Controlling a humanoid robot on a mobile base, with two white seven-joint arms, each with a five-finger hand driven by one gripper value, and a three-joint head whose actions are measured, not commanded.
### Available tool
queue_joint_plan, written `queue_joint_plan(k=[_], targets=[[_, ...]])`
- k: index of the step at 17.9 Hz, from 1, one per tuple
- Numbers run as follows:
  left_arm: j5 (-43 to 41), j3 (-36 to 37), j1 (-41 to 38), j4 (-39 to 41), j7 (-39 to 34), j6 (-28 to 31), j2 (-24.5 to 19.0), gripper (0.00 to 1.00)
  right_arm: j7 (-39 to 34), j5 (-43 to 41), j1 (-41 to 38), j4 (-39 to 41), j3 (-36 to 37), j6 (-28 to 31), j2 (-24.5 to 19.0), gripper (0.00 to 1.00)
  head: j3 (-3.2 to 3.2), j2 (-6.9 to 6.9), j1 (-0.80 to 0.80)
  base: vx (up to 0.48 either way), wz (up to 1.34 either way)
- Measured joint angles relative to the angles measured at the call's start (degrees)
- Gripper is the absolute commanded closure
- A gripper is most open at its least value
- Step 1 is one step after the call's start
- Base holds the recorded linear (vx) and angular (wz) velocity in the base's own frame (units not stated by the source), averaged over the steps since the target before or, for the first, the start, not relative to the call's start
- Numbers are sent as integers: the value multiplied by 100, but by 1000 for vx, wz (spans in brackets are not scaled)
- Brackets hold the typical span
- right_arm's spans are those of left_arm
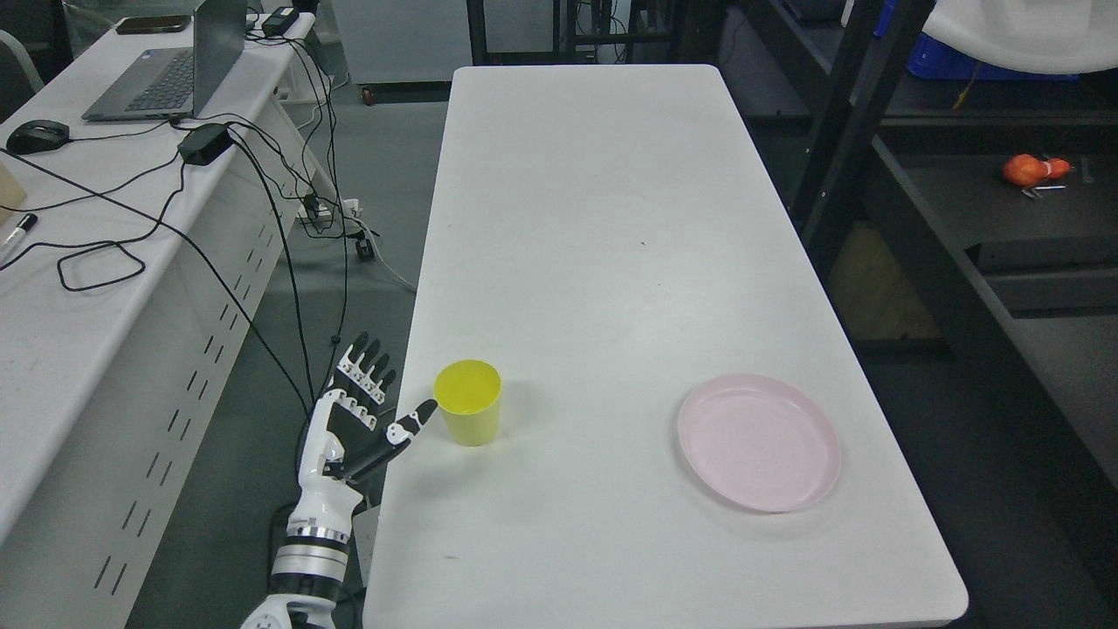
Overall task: Place yellow IKEA cup on middle right shelf
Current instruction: 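Reach the left hand toward the yellow cup on the table, then close the left hand around the yellow cup and lift it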
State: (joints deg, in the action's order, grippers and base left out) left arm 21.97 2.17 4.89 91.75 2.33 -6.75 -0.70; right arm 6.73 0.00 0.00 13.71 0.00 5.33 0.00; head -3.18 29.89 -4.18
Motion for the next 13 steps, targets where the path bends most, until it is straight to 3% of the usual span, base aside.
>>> queue_joint_plan(k=[13], targets=[[283, 190, 564, -518, 128, 878, 48, 2, 0, 0, 0, 0, 0, 0, 0, 1, 0, 0, 0, 0, 0]])
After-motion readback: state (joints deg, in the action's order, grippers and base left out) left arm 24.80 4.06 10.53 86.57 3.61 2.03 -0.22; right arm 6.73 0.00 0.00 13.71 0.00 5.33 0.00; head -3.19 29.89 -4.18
